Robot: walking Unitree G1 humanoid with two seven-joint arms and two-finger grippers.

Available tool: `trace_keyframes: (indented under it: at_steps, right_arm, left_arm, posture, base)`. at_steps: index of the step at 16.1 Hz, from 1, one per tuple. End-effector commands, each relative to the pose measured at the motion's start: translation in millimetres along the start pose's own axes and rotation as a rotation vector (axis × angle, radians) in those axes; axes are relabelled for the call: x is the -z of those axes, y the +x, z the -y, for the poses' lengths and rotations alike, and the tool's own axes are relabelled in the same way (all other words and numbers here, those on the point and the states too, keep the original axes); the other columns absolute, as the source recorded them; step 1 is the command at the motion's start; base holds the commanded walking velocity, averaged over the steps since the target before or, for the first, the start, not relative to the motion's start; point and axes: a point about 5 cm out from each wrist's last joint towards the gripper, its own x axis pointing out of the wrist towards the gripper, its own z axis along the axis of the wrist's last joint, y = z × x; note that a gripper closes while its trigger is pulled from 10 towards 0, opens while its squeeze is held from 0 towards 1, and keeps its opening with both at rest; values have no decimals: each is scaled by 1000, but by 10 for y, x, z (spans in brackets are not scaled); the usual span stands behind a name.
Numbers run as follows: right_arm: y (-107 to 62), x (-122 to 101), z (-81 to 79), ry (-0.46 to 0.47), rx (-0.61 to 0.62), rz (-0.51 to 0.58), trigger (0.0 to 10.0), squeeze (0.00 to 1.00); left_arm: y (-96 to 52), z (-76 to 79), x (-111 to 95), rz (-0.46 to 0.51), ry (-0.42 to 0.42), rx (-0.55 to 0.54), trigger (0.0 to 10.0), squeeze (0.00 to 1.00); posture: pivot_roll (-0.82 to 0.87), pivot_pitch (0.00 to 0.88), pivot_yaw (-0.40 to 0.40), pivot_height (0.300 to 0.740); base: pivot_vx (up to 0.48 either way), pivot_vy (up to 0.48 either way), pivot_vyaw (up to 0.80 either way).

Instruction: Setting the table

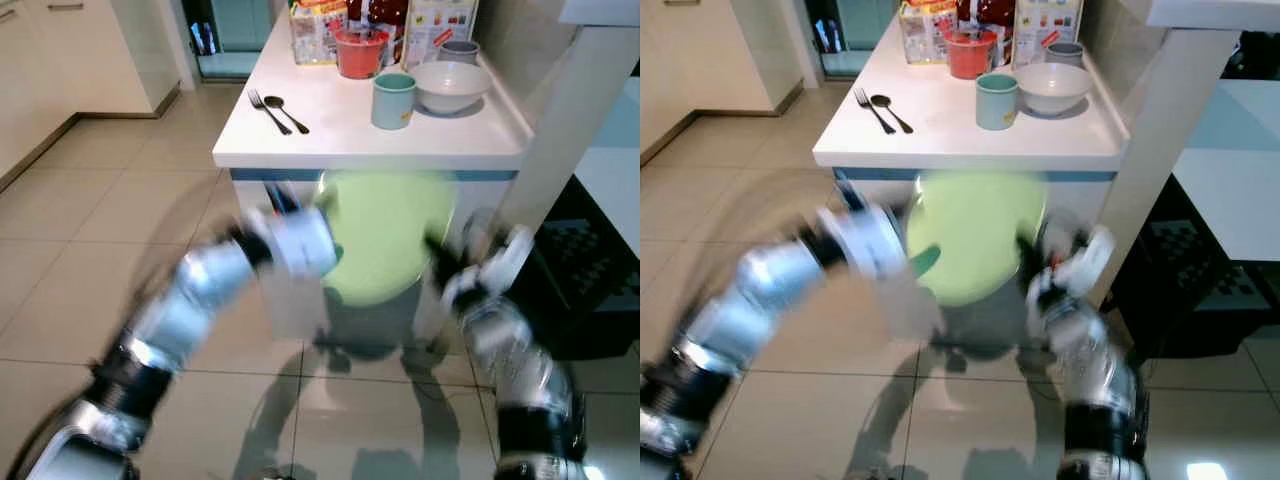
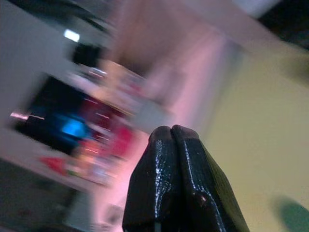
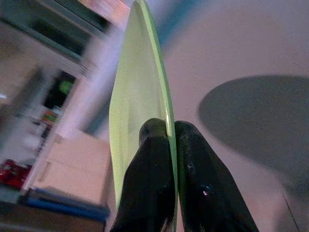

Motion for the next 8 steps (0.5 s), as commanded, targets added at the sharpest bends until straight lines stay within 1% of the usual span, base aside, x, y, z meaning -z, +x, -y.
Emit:
trace_keyframes:
  at_steps: [1,4,5,6,7,8]
  right_arm:
    - [57,-77,-147,-21,-61,23,0,0]
    - [55,-76,-150,-25,-62,21,0,0]
    - [54,-77,-152,-26,-64,21,0,0]
    - [52,-75,-154,-28,-65,21,0,0]
    - [53,-73,-154,-29,-66,20,0,0]
    - [53,-81,-159,-27,-67,21,0,0]
  left_arm:
    - [-11,74,24,-16,-39,24,0,0]
    - [-7,66,35,-25,-48,19,0,0]
    - [-1,58,56,-49,-108,7,0,0]
    - [-1,54,71,-67,-154,-3,4980,0]
    - [-6,37,96,-94,-234,-23,10000,0]
    - [-14,19,148,-126,-299,-50,10000,0]
  posture:
    - [84,0,36,740]
    - [83,0,36,740]
    - [83,0,36,740]
    - [83,0,36,740]
    - [83,0,36,740]
    - [83,0,34,740]
  base:
    - [0,0,0]
    - [0,0,0]
    - [0,0,0]
    - [0,0,0]
    - [0,0,0]
    - [0,0,0]
